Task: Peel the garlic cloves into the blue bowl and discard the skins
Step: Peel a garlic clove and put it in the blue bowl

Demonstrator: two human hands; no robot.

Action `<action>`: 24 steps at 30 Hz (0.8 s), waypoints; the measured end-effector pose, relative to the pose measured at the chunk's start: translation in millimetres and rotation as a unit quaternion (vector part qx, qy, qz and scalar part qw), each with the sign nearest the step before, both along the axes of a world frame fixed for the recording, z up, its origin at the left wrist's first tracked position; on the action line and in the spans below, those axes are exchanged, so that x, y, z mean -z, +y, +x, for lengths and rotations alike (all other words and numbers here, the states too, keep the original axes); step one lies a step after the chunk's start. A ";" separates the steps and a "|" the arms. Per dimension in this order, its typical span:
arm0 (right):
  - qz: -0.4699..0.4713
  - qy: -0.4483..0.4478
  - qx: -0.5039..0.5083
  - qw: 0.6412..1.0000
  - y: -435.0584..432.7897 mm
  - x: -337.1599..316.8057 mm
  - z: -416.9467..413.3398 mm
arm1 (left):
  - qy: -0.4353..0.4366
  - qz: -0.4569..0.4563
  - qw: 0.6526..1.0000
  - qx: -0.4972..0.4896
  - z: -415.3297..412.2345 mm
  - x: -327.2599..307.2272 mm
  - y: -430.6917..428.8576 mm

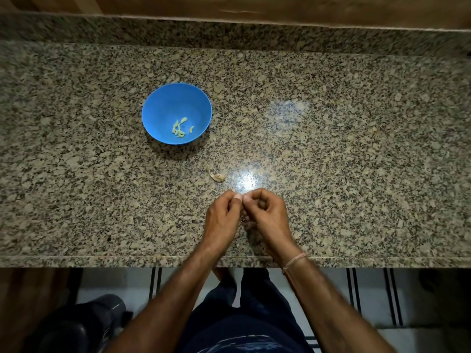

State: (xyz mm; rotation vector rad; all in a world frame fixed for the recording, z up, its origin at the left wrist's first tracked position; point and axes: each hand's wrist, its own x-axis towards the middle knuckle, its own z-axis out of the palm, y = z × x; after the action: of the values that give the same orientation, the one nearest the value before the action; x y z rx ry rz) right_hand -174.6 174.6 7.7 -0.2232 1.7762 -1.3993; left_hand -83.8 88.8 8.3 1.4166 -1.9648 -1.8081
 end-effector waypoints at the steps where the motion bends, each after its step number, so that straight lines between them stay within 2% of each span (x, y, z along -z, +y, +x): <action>1: -0.012 0.011 -0.007 1.000 0.5 -0.5 -2.6 | 0.006 0.001 1.000 -0.010 1.3 0.6 -1.0; 13: -0.029 -0.018 0.056 0.998 -3.3 -12.2 -7.3 | 0.070 -0.010 0.995 -0.066 5.2 -7.3 -5.8; 19: -0.030 0.016 0.051 0.998 -2.1 -9.8 -6.2 | 0.076 0.000 0.993 -0.094 3.3 -11.6 -4.2; 24: -0.046 -0.038 0.074 0.995 -1.6 -11.5 -4.8 | 0.060 -0.010 0.994 -0.088 0.2 -7.9 -4.8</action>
State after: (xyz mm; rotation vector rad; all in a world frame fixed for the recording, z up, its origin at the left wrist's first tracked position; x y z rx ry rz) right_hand -179.3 173.0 19.2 -0.0863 1.6957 -1.5757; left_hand -83.6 84.1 16.3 1.3918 -1.7360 -1.7471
